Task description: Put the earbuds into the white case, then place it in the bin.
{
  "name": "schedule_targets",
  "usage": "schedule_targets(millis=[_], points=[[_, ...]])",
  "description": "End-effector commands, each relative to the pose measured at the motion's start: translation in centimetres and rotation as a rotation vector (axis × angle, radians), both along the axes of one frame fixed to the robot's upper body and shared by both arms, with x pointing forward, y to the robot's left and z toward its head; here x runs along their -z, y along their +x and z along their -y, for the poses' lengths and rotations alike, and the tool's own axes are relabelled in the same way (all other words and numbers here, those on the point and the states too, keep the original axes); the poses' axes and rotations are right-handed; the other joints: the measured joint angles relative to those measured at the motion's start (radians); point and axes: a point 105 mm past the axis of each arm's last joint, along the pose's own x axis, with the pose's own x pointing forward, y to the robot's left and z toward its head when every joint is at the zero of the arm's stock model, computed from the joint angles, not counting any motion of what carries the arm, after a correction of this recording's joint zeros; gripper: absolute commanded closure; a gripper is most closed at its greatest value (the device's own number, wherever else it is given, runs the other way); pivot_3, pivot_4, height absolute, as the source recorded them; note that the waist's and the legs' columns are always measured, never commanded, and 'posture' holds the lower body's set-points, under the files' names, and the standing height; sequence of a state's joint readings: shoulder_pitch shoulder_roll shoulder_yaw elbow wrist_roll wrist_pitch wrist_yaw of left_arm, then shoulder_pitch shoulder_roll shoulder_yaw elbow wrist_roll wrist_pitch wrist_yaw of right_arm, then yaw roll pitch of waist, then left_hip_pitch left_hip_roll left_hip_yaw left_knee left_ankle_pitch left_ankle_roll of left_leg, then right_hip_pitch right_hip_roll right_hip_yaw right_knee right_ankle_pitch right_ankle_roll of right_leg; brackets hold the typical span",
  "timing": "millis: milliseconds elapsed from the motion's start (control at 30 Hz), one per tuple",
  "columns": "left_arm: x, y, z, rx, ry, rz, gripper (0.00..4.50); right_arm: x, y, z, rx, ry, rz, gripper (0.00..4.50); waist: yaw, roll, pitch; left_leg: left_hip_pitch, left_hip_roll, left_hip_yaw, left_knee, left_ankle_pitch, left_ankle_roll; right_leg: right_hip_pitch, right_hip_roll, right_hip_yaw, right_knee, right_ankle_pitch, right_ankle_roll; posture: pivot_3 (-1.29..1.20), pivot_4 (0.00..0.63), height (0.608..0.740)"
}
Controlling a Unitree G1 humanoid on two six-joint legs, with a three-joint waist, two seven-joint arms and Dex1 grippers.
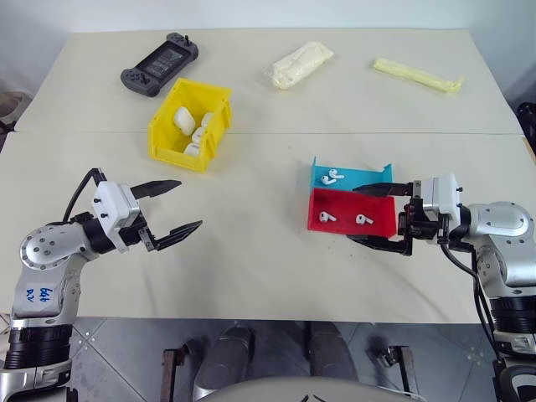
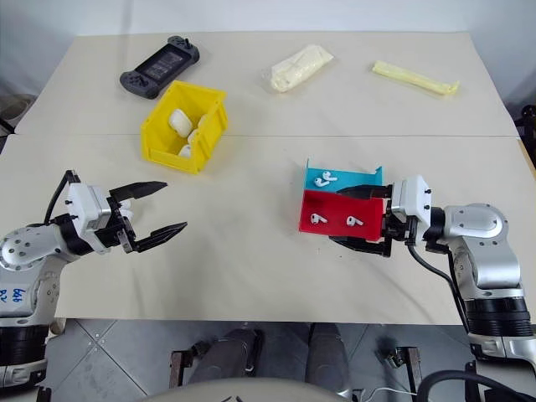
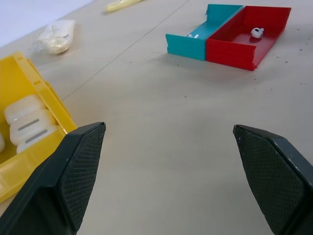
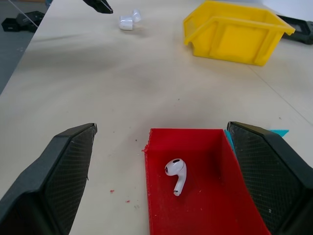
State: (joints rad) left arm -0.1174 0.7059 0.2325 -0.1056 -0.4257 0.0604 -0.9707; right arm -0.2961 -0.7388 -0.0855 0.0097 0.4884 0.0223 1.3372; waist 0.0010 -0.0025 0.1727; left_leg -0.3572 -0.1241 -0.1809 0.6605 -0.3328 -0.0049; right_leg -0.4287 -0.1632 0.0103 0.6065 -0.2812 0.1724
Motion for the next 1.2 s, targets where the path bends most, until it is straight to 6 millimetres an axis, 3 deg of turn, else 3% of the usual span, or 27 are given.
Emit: schedule_targets(millis=[33, 133, 300, 400, 700, 800, 933, 1200], points=[[-0.7, -0.1, 0.0, -0.016, -0.001, 0.03, 0.04, -0.4, 0.0, 0.0, 0.004, 0.01, 0.03, 0.0, -0.001, 0.0, 0.0, 0.0, 0.0, 0.0, 0.0, 0.0, 0.0, 0.0, 0.0, 0.0, 0.0, 0.0, 0.0, 0.0, 0.15, 0.74], [-0.8, -0.1, -0.6, -0.068, -0.039, 0.027, 0.04, -0.3, 0.1, -0.3, 0.005, 0.021, 0.03, 0.0, -0.002, 0.0, 0.0, 0.0, 0.0, 0.0, 0.0, 0.0, 0.0, 0.0, 0.001, 0.0, 0.0, 0.0, 0.0, 0.0, 0.15, 0.74], [-0.7, -1.0, -4.0, -0.328, -0.119, 0.051, 0.04, -1.6, 0.7, -2.5, -0.025, 0.119, 0.05, 0.0, -0.007, 0.0, 0.0, 0.002, 0.004, 0.002, 0.0, -0.002, -0.001, -0.001, 0.004, 0.005, 0.0, 0.0, 0.0, 0.0, 0.15, 0.74], [-0.3, -2.5, -6.0, -0.513, -0.185, 0.069, 0.04, -2.1, 0.4, -3.9, -0.088, 0.17, 0.084, 0.0, -0.003, 0.0, 0.0, 0.003, 0.008, 0.004, 0.0, -0.003, -0.002, 0.0, 0.009, 0.007, 0.0, 0.001, -0.002, 0.0, 0.15, 0.74], [4.9, -9.0, -12.3, -1.093, -0.334, 0.003, 0.04, -3.8, -0.4, -8.6, -0.26, 0.268, 0.169, 0.0, 0.002, 0.0, 0.0, 0.005, 0.016, 0.01, 0.001, -0.007, -0.004, 0.0, 0.017, 0.011, -0.005, 0.003, -0.004, 0.0, 0.15, 0.74], [5.1, -9.8, -12.4, -1.124, -0.412, -0.022, 0.04, -4.3, -0.7, -9.7, -0.3, 0.274, 0.202, 0.0, 0.011, -0.001, 0.0, 0.005, 0.016, 0.01, 0.001, -0.007, -0.004, 0.0, 0.017, 0.011, -0.005, 0.003, -0.004, 0.0, 0.15, 0.74], [4.2, -9.2, -12.2, -1.088, -0.432, -0.049, 0.04, -4.2, -0.6, -9.3, -0.296, 0.254, 0.205, 0.0, 0.022, -0.001, 0.0, 0.005, 0.016, 0.011, 0.002, -0.008, -0.003, 0.0, 0.017, 0.012, -0.006, 0.003, -0.004, 0.0, 0.15, 0.74], [1.4, -7.1, -11.1, -0.921, -0.242, -0.372, 0.04, -3.7, 0.0, -7.7, -0.247, 0.205, 0.179, 0.0, 0.019, -0.001, 0.0, 0.005, 0.017, 0.012, 0.002, -0.009, -0.003, -0.001, 0.019, 0.014, -0.004, 0.003, -0.005, 0.0, 0.15, 0.74]])
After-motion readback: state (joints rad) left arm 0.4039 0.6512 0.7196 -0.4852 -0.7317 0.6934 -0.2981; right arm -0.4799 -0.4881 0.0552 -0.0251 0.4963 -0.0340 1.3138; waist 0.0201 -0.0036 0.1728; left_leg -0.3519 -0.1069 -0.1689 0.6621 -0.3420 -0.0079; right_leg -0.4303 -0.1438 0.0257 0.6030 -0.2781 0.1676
